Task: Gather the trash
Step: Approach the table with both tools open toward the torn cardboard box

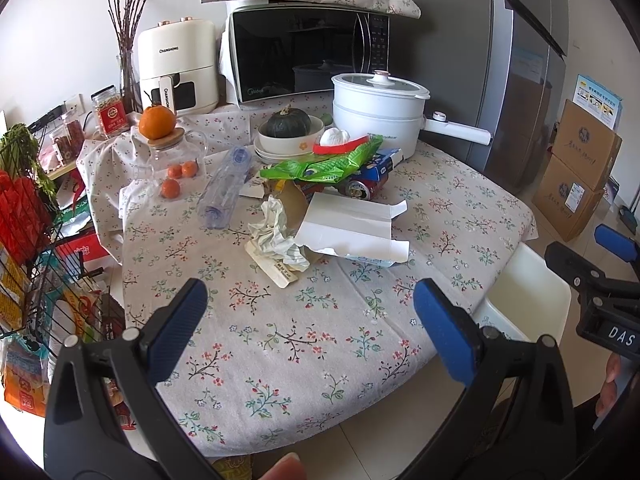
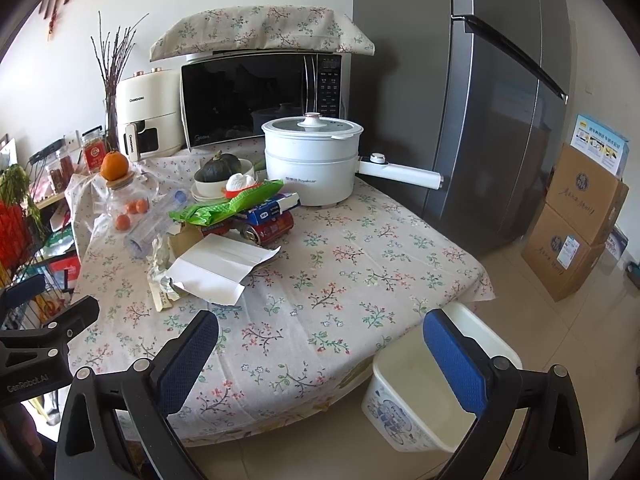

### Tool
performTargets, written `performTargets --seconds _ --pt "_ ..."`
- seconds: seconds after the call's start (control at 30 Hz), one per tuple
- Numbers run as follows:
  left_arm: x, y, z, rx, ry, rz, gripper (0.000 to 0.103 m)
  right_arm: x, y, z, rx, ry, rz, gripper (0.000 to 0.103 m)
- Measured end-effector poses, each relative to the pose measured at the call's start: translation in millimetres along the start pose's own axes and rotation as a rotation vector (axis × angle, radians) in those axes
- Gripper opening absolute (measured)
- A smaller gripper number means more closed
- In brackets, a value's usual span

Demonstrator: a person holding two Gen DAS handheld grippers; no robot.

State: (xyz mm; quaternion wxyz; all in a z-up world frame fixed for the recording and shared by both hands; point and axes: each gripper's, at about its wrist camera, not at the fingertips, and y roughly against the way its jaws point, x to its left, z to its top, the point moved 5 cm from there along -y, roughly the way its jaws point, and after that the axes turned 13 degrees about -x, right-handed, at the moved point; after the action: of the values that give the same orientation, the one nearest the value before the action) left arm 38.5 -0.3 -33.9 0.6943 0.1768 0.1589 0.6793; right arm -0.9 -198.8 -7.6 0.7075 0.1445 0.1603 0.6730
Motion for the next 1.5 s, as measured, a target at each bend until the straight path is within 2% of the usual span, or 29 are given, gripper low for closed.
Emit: performTargets --seconds 0.57,1.5 --pt "-9.8 0.6 -0.2 -0.006 -0.029 -0.014 0.102 -18.2 6.3 -7.0 0.005 0.026 -0.085 0.103" --pt "-20.4 -3.5 -5.6 -0.003 -0.056 -0.012 0.102 -24.5 11.9 -6.9 0.002 0.016 -0.082 0.103"
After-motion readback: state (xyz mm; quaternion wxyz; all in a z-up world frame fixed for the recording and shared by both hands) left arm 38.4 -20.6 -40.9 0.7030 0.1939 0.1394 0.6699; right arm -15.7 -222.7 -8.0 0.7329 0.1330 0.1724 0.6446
